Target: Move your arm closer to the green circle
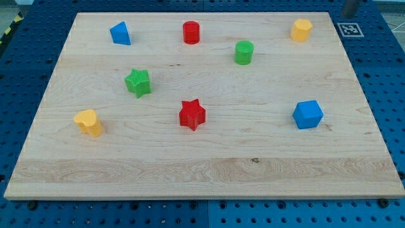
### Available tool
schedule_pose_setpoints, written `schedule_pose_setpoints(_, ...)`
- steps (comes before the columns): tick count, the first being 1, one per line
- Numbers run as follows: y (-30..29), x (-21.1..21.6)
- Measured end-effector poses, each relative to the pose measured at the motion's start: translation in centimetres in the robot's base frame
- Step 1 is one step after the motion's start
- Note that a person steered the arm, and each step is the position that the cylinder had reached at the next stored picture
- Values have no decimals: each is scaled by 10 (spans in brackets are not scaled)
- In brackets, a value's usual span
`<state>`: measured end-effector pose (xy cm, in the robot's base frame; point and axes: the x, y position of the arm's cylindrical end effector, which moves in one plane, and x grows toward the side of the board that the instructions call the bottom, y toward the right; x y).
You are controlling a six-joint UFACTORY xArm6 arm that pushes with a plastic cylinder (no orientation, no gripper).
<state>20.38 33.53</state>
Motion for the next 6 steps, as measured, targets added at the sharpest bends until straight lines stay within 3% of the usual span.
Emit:
schedule_pose_setpoints(1,-1,0)
schedule_pose_setpoints(3,-27,43)
schedule_pose_setpoints(6,-110,99)
